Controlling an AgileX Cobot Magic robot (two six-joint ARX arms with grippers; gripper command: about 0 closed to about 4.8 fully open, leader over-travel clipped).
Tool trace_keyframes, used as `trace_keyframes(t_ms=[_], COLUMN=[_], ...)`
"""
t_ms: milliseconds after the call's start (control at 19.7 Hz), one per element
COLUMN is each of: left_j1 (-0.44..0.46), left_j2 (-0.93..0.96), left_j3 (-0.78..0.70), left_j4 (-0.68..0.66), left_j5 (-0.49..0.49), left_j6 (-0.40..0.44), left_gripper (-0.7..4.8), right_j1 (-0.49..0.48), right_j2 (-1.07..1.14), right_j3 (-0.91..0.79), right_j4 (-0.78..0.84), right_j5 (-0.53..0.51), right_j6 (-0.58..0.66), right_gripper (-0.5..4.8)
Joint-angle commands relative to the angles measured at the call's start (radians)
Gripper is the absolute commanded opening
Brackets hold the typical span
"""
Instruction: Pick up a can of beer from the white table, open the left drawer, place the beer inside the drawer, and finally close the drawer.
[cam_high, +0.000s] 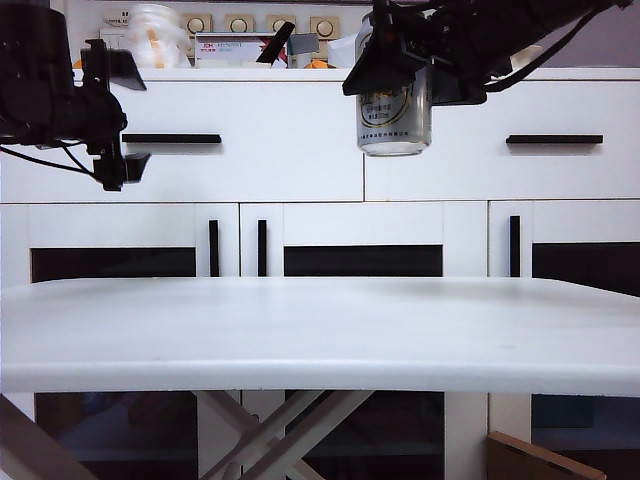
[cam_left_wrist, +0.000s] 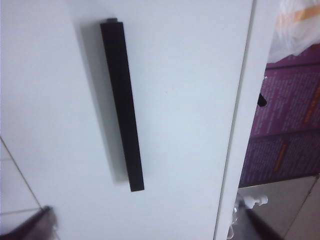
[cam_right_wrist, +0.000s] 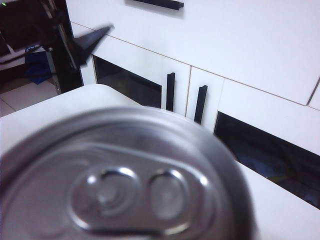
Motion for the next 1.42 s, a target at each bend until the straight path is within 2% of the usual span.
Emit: trace_keyframes(t_ms=[51,203,761,963,1217,1420], left_j1=[0.0,0.001,0.001,0.001,0.001,0.002], left_j2=[0.016,0.048,0.187,0.222,0.236,0.273], left_j3=[0.04,0.119,0.326,0.399,0.412,0.47], left_j4=[0.017,-0.035,-0.121,-0.191,-0.217,-0.22], left_j5=[-0.008,-0.008,-0.008,-0.018,-0.053,-0.034], left_j6=[0.0,0.0,0.0,0.0,0.0,0.0], left_gripper=[4.25,3.98,3.98,3.98,3.98,3.98], right_j1=[0.001,0.001,0.001,0.001,0.001,0.001], right_j2=[-0.013,-0.013,-0.013,-0.013,-0.013,-0.013], right_j3=[0.011,0.011,0.01,0.01,0.01,0.01], right_j4=[0.069,0.069,0.069,0.069,0.069,0.069], right_j5=[-0.007,-0.007,-0.007,-0.007,-0.007,-0.007], right_j6=[0.004,0.004,0.004,0.004,0.004,0.004], right_gripper=[1.98,1.98,1.98,1.98,1.98,1.98])
